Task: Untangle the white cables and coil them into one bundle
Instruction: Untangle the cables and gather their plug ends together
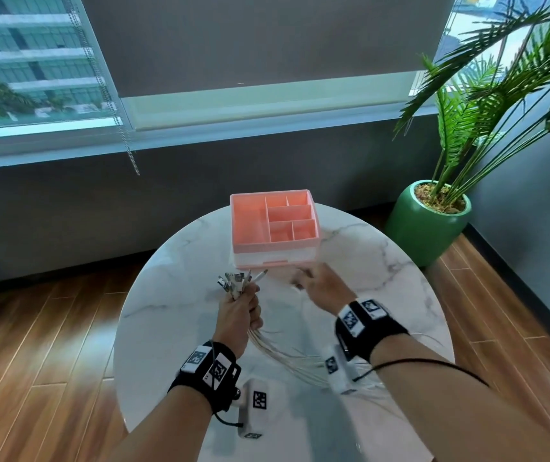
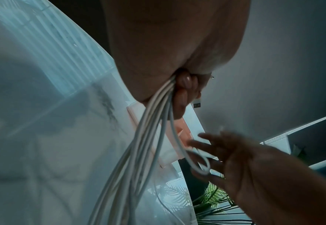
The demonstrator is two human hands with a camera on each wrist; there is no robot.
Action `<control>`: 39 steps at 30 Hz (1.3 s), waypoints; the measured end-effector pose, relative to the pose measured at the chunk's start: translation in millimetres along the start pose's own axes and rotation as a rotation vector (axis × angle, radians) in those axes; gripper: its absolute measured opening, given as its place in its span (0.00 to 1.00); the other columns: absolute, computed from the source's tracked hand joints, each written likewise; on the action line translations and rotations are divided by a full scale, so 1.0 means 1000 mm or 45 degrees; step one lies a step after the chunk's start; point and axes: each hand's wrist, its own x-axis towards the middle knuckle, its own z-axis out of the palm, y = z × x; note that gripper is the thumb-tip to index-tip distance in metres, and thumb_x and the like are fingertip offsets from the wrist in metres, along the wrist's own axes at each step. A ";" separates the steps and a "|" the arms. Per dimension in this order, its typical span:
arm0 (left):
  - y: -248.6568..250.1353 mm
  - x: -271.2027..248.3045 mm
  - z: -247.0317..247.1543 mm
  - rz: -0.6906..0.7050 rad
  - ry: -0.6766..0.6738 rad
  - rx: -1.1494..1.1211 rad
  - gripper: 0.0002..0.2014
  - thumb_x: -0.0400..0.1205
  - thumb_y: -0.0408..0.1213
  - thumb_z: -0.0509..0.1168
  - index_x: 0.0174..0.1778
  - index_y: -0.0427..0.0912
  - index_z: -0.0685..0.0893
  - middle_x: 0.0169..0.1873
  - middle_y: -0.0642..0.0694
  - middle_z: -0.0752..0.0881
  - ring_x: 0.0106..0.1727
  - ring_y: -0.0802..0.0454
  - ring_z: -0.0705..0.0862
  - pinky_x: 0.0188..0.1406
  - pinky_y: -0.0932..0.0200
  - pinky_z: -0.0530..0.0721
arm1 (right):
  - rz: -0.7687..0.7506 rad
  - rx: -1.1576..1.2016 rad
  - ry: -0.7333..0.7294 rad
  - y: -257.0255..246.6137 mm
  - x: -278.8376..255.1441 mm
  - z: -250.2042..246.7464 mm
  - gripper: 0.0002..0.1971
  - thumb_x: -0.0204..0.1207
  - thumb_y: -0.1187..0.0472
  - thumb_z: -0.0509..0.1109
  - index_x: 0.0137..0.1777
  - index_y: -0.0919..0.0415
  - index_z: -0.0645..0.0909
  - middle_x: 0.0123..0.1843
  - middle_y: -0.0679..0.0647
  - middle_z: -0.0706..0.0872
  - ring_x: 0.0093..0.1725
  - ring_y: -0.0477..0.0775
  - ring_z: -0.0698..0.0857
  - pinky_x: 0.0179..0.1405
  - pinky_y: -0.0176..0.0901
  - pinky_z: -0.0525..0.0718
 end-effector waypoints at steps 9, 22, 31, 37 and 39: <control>0.011 -0.007 -0.005 0.082 -0.146 0.098 0.10 0.91 0.35 0.59 0.46 0.37 0.80 0.26 0.44 0.76 0.23 0.51 0.70 0.22 0.57 0.75 | -0.164 0.326 -0.059 -0.053 0.018 0.055 0.14 0.84 0.68 0.63 0.63 0.65 0.86 0.49 0.58 0.92 0.45 0.53 0.89 0.55 0.48 0.87; 0.004 -0.004 0.000 0.020 -0.259 0.307 0.19 0.87 0.17 0.45 0.36 0.38 0.72 0.25 0.45 0.67 0.21 0.53 0.68 0.21 0.59 0.70 | -0.330 -0.142 -0.247 -0.084 0.008 0.048 0.20 0.86 0.46 0.60 0.66 0.59 0.84 0.61 0.56 0.89 0.61 0.55 0.86 0.67 0.50 0.81; 0.002 -0.005 -0.001 -0.027 -0.155 0.268 0.14 0.88 0.19 0.45 0.47 0.36 0.72 0.22 0.46 0.68 0.20 0.55 0.67 0.19 0.61 0.69 | -0.433 -0.142 -0.355 -0.077 0.009 0.050 0.16 0.87 0.52 0.59 0.66 0.57 0.82 0.67 0.57 0.85 0.66 0.55 0.83 0.71 0.52 0.78; 0.016 0.001 -0.002 0.067 -0.093 -0.013 0.14 0.89 0.43 0.61 0.51 0.35 0.85 0.40 0.34 0.88 0.41 0.39 0.87 0.38 0.49 0.87 | -0.229 0.430 -0.189 -0.050 -0.014 0.079 0.37 0.81 0.34 0.60 0.85 0.49 0.56 0.82 0.55 0.67 0.78 0.55 0.73 0.75 0.50 0.73; 0.022 0.004 -0.004 0.076 -0.026 -0.063 0.14 0.87 0.44 0.64 0.39 0.40 0.80 0.27 0.43 0.81 0.27 0.45 0.81 0.25 0.55 0.81 | -0.130 0.497 -0.314 -0.034 -0.023 0.088 0.32 0.80 0.32 0.60 0.80 0.46 0.63 0.66 0.62 0.84 0.54 0.66 0.89 0.51 0.54 0.88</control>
